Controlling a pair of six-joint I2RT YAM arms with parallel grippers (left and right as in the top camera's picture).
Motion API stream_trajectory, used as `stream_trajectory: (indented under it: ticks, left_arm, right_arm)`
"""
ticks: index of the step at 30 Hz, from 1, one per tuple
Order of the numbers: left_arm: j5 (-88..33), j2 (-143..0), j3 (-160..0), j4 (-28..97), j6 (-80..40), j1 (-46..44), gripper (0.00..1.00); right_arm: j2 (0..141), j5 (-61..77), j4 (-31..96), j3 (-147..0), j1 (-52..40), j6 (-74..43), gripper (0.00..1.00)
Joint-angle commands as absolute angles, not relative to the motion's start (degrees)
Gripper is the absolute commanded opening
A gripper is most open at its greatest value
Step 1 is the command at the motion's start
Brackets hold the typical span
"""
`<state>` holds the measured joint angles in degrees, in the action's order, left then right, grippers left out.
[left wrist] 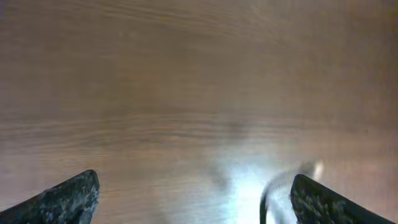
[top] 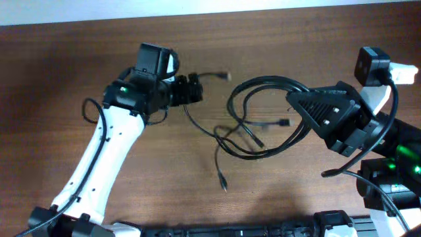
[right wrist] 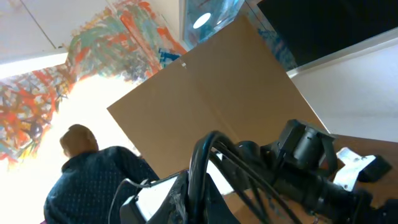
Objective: Untangle cables
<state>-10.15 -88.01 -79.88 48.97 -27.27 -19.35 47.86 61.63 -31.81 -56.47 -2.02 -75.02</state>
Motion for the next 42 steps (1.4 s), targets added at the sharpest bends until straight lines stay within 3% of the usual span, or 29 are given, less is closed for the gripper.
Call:
stream_trajectory:
  ticks: [1, 4, 6, 10, 15, 17, 20, 23, 25, 28, 31, 33, 36, 39, 42]
  left_arm:
    - [-9.19, -88.16, -80.34, 52.8, -36.99, -16.16, 0.99]
    - [-11.11, -88.16, -80.34, 53.65, -37.69, -14.83, 0.99]
    - [-11.09, -87.94, -80.36, 53.71, -31.0, -14.83, 0.99]
    - [-1.89, -87.39, -80.36, 59.46, -26.98, -14.83, 0.99]
    - [-2.46, -76.93, -80.36, 59.46, -7.4, -14.85, 0.99]
    - [-13.13, -70.24, -80.36, 59.46, 8.69, -14.85, 0.99]
    - [-21.41, -66.17, -80.36, 59.42, 14.04, -14.85, 0.99]
    - [-22.28, -66.41, -80.36, 57.91, -2.35, -14.83, 0.99]
    - [-22.57, -66.48, -80.36, 59.27, -34.35, -14.85, 0.99]
    - [-31.86, -66.48, -80.36, 59.24, -58.37, -14.85, 0.99]
    - [-34.04, -66.48, -80.36, 59.24, -62.94, -14.85, 0.99]
    - [-31.68, -66.48, -80.36, 59.18, -54.35, -14.85, 0.99]
    - [-31.73, -66.46, -80.36, 53.49, -21.91, -14.85, 0.99]
    - [-44.34, -66.48, -80.36, 48.69, 4.05, -14.9, 0.99]
    - [-53.06, -66.48, -80.36, 44.51, 16.16, -15.03, 0.99]
  right_arm:
    - [47.37, 61.32, -32.4, -57.71, -1.87, -73.71, 0.04]
    - [48.16, 61.56, -32.36, -57.71, -1.87, -72.66, 0.04]
    - [50.5, 63.51, -32.36, -57.71, -1.87, -72.69, 0.04]
    - [52.88, 63.86, -32.38, -57.71, -1.87, -72.55, 0.04]
    - [57.93, 63.9, -32.38, -57.71, -1.83, -70.32, 0.04]
    - [59.35, 64.51, -32.38, -57.69, -1.83, -70.3, 0.04]
    - [59.35, 65.76, -32.38, -57.71, -1.83, -70.3, 0.04]
    - [59.35, 65.71, -32.38, -57.69, -1.83, -70.3, 0.04]
    - [59.35, 65.56, -32.38, -57.71, -1.83, -70.32, 0.04]
    - [59.35, 65.56, -32.4, -57.71, -1.83, -70.32, 0.04]
    - [59.35, 65.58, -32.38, -57.71, -1.83, -70.32, 0.04]
    - [59.35, 65.63, -32.4, -57.71, -1.83, -70.32, 0.04]
    - [59.35, 67.07, -32.38, -57.69, -1.87, -70.32, 0.04]
    - [59.35, 69.12, -32.38, -57.71, -1.87, -70.32, 0.04]
    - [59.35, 72.38, -32.38, -57.69, -1.87, -70.32, 0.04]
